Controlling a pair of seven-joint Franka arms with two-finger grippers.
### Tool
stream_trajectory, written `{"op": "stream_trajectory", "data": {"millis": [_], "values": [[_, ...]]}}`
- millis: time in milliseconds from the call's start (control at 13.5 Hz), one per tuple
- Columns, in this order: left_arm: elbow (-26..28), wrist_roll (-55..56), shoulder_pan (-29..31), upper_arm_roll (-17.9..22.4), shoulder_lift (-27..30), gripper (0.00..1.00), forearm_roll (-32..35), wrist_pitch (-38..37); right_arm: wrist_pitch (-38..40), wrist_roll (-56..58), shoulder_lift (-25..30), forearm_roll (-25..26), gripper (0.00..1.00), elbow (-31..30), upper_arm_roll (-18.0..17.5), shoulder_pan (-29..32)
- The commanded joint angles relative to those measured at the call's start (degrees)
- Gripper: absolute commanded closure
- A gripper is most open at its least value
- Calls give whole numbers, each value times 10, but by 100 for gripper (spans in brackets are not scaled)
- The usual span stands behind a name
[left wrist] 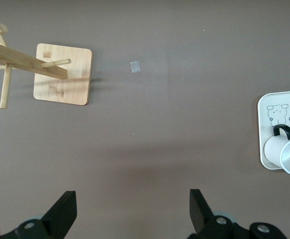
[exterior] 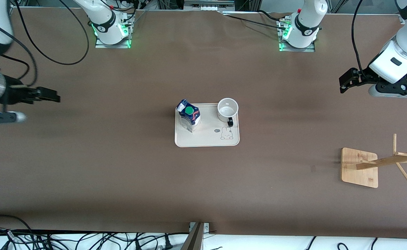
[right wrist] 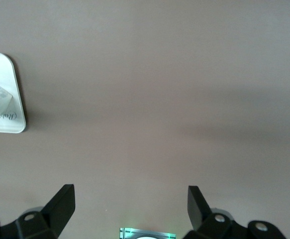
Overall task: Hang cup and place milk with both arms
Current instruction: 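Move the right gripper over the tray toward the milk carton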
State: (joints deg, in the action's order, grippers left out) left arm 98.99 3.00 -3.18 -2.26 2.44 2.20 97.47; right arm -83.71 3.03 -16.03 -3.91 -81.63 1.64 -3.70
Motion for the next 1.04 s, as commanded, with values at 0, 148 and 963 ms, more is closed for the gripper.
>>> {"op": "stream_trajectory", "data": {"millis": [0, 148, 963], "values": [[-6, -6, 4, -5, -2, 0, 10, -10, 0, 8, -30, -6, 0, 6, 2, -42], [-6, -6, 4, -5, -2, 0, 10, -10, -26, 27, -49, -6, 0, 6, 2, -78], [-6, -6, 4, -5, -2, 0, 10, -10, -125, 112, -139, -16, 0, 8, 2, -251]]}}
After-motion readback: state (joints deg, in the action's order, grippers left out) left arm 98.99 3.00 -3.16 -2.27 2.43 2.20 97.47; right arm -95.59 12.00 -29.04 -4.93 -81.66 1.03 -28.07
